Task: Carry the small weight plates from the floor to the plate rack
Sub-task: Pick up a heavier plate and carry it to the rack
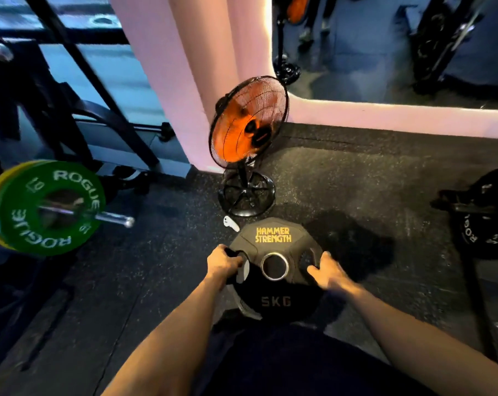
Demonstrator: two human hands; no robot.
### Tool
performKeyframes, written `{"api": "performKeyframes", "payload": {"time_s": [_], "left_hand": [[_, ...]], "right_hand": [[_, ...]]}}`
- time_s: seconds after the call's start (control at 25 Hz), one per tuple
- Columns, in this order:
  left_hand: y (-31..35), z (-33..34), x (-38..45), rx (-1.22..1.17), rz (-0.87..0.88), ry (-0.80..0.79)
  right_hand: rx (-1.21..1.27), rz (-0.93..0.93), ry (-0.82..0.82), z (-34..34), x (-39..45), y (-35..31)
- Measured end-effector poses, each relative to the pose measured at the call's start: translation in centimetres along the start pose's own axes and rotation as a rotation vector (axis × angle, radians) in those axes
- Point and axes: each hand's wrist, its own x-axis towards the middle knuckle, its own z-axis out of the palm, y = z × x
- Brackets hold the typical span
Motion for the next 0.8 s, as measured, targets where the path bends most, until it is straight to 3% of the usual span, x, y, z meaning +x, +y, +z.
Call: {"api": "performKeyframes", "payload": {"time_s": [0.4, 0.8], "left_hand": [[22.3, -0.5, 20.5, 0.225, 0.203, -0.143], [44.0, 7.7, 32.2, 0.399, 0.368, -0.189]], "right_hand": [[0.220, 0.165, 0.199, -10.1, 17.1, -11.0], [0.303, 0.160, 0.230, -25.0, 33.4, -12.4]]}}
